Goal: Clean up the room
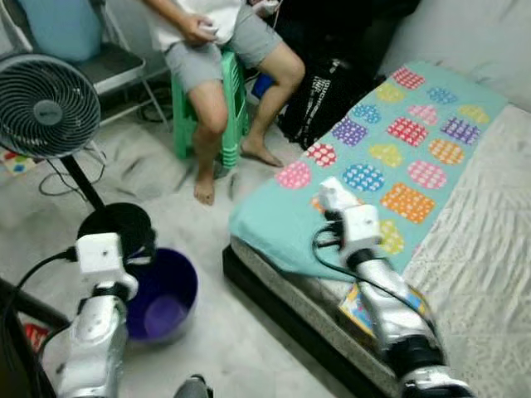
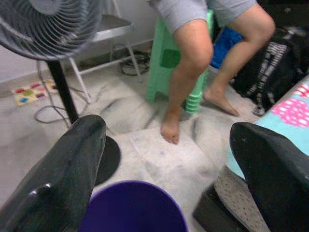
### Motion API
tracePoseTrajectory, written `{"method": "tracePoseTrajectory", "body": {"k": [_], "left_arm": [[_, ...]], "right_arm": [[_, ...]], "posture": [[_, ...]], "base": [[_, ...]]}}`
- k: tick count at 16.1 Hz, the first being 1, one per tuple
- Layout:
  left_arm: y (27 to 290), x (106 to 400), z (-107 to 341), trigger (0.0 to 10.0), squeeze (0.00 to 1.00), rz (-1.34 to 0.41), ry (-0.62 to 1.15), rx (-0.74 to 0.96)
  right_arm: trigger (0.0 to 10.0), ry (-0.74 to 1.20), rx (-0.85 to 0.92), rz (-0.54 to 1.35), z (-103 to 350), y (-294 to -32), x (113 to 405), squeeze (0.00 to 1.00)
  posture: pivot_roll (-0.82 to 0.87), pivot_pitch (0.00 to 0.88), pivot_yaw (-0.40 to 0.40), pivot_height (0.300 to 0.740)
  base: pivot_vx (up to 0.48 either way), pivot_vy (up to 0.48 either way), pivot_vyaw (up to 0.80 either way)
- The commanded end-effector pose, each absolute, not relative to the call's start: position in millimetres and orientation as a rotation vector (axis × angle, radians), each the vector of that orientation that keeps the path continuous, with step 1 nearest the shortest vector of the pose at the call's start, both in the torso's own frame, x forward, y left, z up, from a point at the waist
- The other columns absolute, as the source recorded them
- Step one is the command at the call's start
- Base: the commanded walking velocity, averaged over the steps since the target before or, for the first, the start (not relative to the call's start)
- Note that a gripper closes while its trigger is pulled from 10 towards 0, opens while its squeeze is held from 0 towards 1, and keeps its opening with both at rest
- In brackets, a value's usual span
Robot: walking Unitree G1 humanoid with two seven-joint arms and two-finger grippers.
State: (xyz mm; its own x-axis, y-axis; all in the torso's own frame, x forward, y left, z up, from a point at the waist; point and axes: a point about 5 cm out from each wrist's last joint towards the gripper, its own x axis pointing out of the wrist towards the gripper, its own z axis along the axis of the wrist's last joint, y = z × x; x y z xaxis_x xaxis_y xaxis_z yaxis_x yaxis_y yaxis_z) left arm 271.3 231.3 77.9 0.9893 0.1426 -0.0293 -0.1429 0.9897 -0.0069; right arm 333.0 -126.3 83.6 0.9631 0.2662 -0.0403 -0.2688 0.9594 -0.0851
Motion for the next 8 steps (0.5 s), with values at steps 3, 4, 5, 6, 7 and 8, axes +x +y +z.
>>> {"method": "tracePoseTrajectory", "body": {"k": [3, 4, 5, 6, 7, 8], "left_arm": [[227.4, 271.9, 76.7, 10.0, 0.00, 0.125, 0.036, -0.009], [227.4, 272.0, 76.7, 10.0, 0.00, 0.124, 0.036, -0.009], [227.1, 272.3, 76.8, 10.0, 0.00, 0.122, 0.036, -0.009], [226.7, 272.9, 77.0, 10.0, 0.00, 0.119, 0.035, -0.006], [226.8, 273.0, 77.1, 10.0, 0.00, 0.118, 0.034, -0.006], [226.8, 272.9, 77.1, 10.0, 0.00, 0.118, 0.035, -0.004]], "right_arm": [[10.0, 0.037, -0.103, 0.264, 81.3, -131.3, 332.0, 0.00], [10.0, 0.038, -0.103, 0.264, 81.1, -131.3, 331.9, 0.00], [10.0, 0.039, -0.102, 0.264, 80.9, -131.2, 332.0, 0.00], [10.0, 0.040, -0.102, 0.266, 80.5, -130.4, 332.2, 0.00], [10.0, 0.041, -0.102, 0.267, 80.4, -130.2, 332.2, 0.00], [10.0, 0.042, -0.101, 0.268, 80.1, -130.1, 332.1, 0.00]], "posture": [[0.06, 0.132, -0.076, 0.740], [0.06, 0.132, -0.076, 0.740], [0.06, 0.131, -0.076, 0.740], [0.06, 0.129, -0.075, 0.740], [0.06, 0.129, -0.075, 0.740], [0.06, 0.128, -0.075, 0.740]], "base": [[0.000, 0.000, 0.80], [0.000, 0.000, 0.80], [0.000, 0.000, 0.80], [0.000, 0.000, 0.79], [0.000, 0.000, 0.78], [0.000, 0.000, 0.73]]}}
